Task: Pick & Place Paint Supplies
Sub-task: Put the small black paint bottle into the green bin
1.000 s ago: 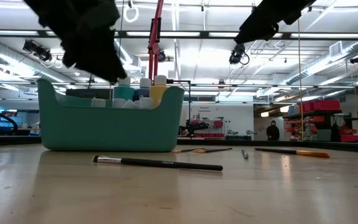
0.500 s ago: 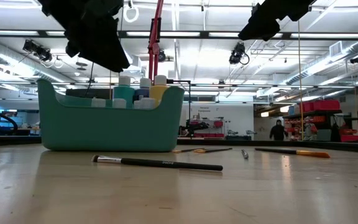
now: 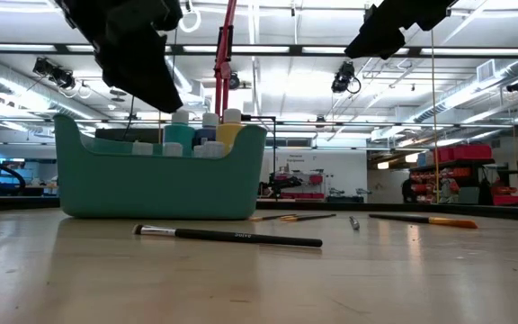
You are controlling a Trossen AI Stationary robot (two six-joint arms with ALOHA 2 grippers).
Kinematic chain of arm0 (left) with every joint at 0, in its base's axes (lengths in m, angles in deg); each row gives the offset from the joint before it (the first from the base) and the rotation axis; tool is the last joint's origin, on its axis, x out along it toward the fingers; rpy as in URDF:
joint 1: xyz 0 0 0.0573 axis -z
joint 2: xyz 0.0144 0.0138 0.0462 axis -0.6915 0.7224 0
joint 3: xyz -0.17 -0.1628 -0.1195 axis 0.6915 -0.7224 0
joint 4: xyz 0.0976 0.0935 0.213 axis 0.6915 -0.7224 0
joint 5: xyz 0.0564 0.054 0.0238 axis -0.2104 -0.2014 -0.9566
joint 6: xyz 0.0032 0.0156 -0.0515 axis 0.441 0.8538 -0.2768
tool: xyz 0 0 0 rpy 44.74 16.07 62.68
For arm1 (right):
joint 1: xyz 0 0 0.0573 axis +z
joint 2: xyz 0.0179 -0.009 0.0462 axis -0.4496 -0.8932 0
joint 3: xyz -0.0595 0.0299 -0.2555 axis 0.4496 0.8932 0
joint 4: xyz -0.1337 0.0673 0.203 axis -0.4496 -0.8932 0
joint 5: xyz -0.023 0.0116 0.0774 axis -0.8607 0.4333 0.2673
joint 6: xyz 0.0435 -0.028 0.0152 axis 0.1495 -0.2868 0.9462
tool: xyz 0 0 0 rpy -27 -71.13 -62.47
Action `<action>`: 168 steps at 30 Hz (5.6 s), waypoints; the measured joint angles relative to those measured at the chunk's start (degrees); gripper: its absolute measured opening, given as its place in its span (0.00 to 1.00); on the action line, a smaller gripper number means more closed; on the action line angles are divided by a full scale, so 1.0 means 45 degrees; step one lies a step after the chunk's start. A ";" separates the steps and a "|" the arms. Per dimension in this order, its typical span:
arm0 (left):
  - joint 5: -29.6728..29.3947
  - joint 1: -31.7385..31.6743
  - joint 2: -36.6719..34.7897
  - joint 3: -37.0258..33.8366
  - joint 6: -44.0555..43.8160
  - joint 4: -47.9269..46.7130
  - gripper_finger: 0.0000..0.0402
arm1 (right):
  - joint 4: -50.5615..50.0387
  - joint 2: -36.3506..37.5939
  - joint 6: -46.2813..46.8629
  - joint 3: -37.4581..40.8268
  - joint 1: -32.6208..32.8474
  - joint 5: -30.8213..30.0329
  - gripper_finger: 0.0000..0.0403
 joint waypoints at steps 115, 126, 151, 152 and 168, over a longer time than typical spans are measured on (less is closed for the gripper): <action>0.1543 -0.0100 0.0000 -0.0005 0.0274 0.5009 0.40 | 0.4019 -0.3152 -0.6865 0.0000 0.0738 0.1415 0.38; 0.1399 -0.0099 0.0000 -0.0005 0.0887 0.5524 0.40 | 0.3823 -0.3757 -0.7135 -0.1520 -0.1938 0.3606 0.38; 0.2052 -0.0099 -0.0243 -0.0005 0.1708 0.5513 0.40 | 0.1049 -0.8272 -0.4558 -0.4901 -0.3106 0.5141 0.40; 0.2051 -0.0099 -0.0243 -0.0005 0.1688 0.5513 0.40 | 0.1059 -0.8330 -0.4551 -0.4901 -0.3104 0.5152 0.40; 0.2073 -0.0040 -0.0243 -0.0005 0.1643 0.5518 0.40 | 0.1195 -0.8602 -0.5037 -0.4925 -0.3084 0.4964 0.46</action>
